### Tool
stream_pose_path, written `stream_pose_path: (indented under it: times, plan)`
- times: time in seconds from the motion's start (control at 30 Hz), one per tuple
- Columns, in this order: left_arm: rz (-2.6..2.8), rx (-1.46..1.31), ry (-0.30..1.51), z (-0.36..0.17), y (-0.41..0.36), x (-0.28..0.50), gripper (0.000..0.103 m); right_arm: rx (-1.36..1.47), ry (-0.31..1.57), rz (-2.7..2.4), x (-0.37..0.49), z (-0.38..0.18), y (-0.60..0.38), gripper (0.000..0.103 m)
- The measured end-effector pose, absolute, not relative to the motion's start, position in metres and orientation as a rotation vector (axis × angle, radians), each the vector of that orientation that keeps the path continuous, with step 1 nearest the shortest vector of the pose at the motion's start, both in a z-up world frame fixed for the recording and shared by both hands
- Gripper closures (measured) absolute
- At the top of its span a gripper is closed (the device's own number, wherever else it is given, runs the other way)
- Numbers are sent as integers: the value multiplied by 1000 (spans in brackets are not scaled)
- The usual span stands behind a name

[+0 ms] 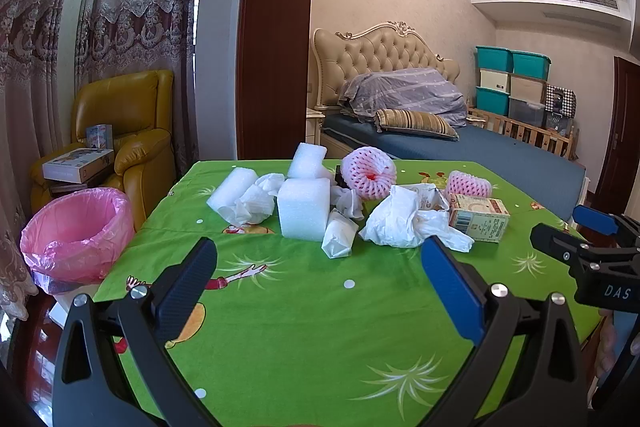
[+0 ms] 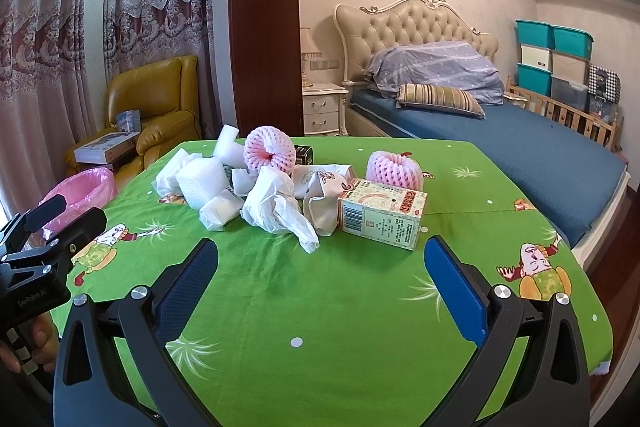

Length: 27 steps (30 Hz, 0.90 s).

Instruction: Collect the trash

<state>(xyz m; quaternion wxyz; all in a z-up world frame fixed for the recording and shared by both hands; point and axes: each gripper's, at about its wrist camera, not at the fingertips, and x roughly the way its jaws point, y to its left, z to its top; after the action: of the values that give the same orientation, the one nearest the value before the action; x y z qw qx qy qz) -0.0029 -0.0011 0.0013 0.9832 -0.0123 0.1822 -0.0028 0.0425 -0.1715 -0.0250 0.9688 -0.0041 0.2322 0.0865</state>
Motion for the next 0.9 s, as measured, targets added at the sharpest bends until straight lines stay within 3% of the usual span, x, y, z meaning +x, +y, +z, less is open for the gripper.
stream_pose_path:
  times: [0.9]
  plan:
    - [-14,-31,365,-1,2,-5,4,4,479,172,44,-27,-173,6]
